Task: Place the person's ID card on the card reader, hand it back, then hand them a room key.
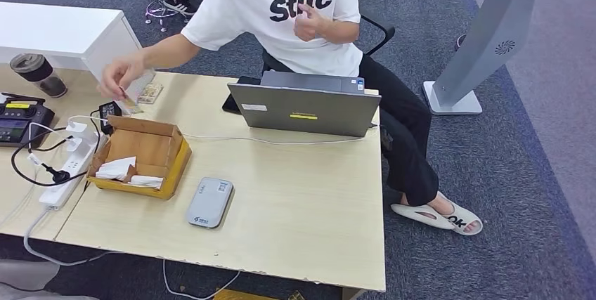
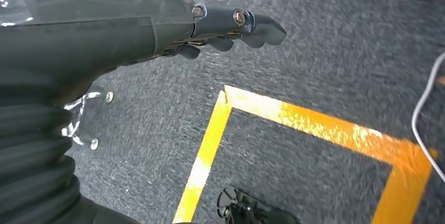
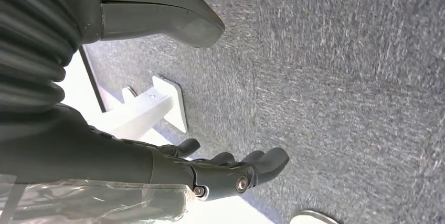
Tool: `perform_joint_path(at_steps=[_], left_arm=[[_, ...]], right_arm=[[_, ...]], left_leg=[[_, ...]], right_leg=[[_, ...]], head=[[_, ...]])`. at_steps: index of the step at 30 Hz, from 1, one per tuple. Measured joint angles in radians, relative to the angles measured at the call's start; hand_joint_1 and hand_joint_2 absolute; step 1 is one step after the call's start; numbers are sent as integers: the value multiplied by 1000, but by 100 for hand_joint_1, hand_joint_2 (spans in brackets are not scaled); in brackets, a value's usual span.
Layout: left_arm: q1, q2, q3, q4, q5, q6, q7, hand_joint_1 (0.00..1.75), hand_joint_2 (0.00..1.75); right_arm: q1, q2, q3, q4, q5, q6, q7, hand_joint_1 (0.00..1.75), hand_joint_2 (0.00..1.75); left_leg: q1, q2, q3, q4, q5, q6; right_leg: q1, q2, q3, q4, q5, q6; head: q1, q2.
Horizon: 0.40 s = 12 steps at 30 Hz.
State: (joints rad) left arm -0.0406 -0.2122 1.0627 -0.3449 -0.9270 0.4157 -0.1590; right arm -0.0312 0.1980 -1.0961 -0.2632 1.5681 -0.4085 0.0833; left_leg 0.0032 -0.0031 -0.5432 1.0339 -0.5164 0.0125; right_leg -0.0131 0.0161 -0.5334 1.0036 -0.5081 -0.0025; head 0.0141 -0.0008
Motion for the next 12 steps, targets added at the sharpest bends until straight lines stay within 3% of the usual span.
perform_joint_path(at_steps=[1,3,5,7,12], left_arm=[[-1,1,-6,7,-2,-2,-3,0,175],[-2,4,-15,19,-3,-12,-11,0,175],[-2,8,-20,29,-8,-26,-14,0,175],[-2,11,-27,36,-18,-34,-1,0,175],[4,22,-61,42,-15,-47,50,0,175]], right_arm=[[-1,0,1,0,0,-2,0,0,175],[-1,0,4,0,0,-7,3,0,87],[-1,0,13,0,0,-19,11,0,87],[-1,0,27,1,-1,-34,21,0,175],[0,-4,72,2,-50,-36,39,0,175]], left_leg=[[0,0,0,0,0,0],[0,0,0,0,0,0],[0,0,0,0,0,0],[0,0,0,0,0,0],[0,0,0,0,0,0]], right_leg=[[0,0,0,0,0,0],[0,0,0,0,0,0],[0,0,0,0,0,0],[0,0,0,0,0,0],[0,0,0,0,0,0]], head=[[0,0],[0,0],[0,0],[0,0],[0,0]])
